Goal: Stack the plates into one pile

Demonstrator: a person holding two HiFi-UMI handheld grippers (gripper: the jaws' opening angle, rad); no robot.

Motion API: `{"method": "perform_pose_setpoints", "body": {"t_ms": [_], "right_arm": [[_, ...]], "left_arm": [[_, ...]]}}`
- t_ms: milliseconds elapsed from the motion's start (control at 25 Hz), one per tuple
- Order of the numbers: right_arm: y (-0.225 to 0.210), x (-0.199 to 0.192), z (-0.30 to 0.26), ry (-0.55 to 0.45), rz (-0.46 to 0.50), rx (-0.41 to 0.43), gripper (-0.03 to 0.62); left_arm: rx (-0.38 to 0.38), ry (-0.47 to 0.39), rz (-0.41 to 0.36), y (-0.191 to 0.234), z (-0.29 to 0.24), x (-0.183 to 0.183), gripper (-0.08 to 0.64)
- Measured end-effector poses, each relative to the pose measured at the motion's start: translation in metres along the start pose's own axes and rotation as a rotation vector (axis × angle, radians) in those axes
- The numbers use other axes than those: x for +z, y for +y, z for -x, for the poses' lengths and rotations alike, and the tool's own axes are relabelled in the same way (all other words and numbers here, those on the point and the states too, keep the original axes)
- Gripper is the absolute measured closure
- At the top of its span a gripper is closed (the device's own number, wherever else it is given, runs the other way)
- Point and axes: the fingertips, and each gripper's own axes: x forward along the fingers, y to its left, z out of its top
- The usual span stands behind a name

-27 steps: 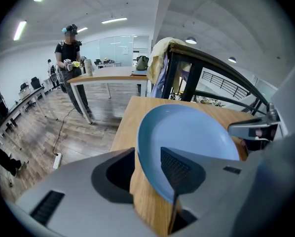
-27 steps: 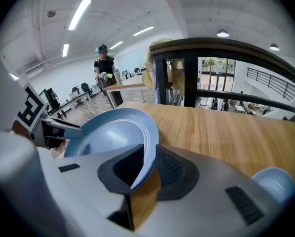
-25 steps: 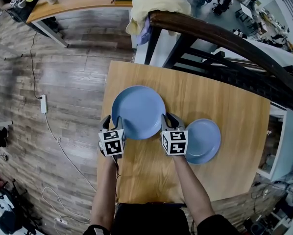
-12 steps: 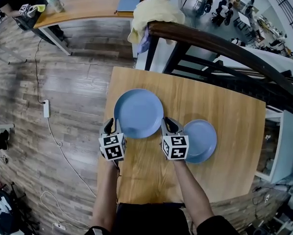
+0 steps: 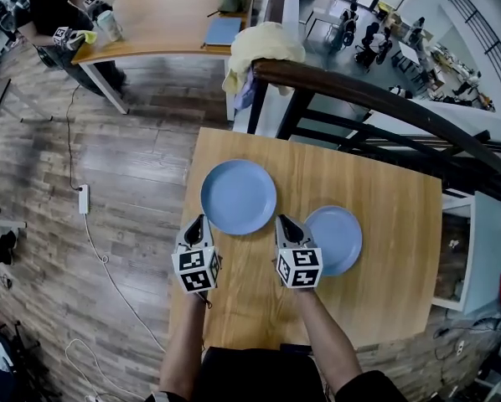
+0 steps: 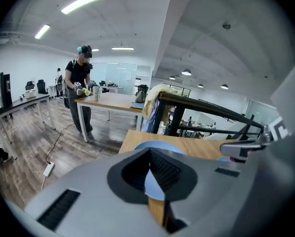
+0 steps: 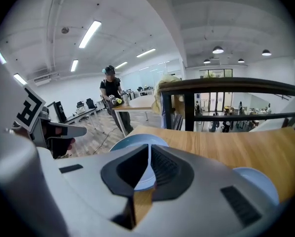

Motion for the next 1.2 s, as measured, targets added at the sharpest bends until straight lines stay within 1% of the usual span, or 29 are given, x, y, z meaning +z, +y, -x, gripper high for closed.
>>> {"method": "perform_pose_setpoints", "body": {"t_ms": [160,320,480,760,880,1040,1200], "right_arm": [[0.012,0.012,0.033,-0.065,0.007,-0.011,0.554],[0.021,0.017,0.068,-0.106,0.012,-0.021,0.554],[0.025,0.011,0.102,-0.129,0.002,-0.042,0.555],[0.009,-0.006,0.162,-0.174,-0.008,-0.129,0.555],[-0.005,-0.012,0.186,-0.193,-0.027,-0.164,0.555],[-0.026,-0.02,0.21,-0.202,-0.049,-0.187,0.555],[-0.049,-0.03,0.221,-0.194,-0.07,-0.188,0.555]], "left_arm": [[-0.044,-0.055,-0.015,-0.019,0.032,0.012,0.537],[-0.111,-0.092,-0.033,-0.047,0.061,0.016,0.537],[-0.19,-0.086,-0.071,-0.079,0.085,0.004,0.537],[-0.298,-0.091,-0.097,-0.13,0.11,-0.02,0.537],[-0.322,-0.11,-0.102,-0.147,0.119,-0.021,0.537],[-0.341,-0.115,-0.116,-0.168,0.126,-0.022,0.537],[-0.329,-0.103,-0.137,-0.184,0.121,-0.031,0.537]]}}
